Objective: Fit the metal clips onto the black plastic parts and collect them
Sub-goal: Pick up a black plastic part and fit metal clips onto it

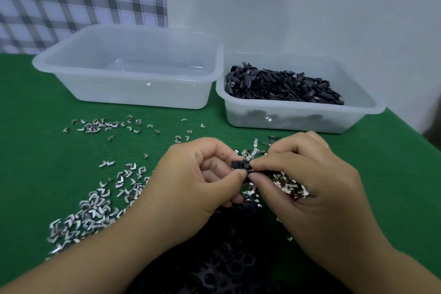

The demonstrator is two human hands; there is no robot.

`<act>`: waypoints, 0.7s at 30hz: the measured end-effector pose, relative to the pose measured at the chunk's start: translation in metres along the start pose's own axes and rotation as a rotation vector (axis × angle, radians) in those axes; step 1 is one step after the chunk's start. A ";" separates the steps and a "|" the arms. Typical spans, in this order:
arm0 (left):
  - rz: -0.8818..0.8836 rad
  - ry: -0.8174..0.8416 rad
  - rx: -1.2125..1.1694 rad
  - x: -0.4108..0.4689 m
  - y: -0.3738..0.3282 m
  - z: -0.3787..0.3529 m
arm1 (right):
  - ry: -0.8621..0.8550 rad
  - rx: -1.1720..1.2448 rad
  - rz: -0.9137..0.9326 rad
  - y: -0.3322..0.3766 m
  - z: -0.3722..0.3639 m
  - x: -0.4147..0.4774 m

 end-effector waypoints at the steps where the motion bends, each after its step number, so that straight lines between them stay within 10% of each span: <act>1: -0.005 0.004 0.007 0.000 0.000 0.000 | 0.010 0.016 -0.024 0.000 0.000 0.000; 21: -0.005 0.049 -0.061 0.000 -0.001 0.001 | -0.061 0.007 0.004 0.000 0.000 0.002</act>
Point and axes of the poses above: each hand's wrist, its own x-axis towards the middle knuckle, its own z-axis out of the back of the hand, y = z × x, the point moved 2 cm from there along x, towards the middle knuckle, and after that the axes turned 11 degrees about -z, right-handed, at the moved point
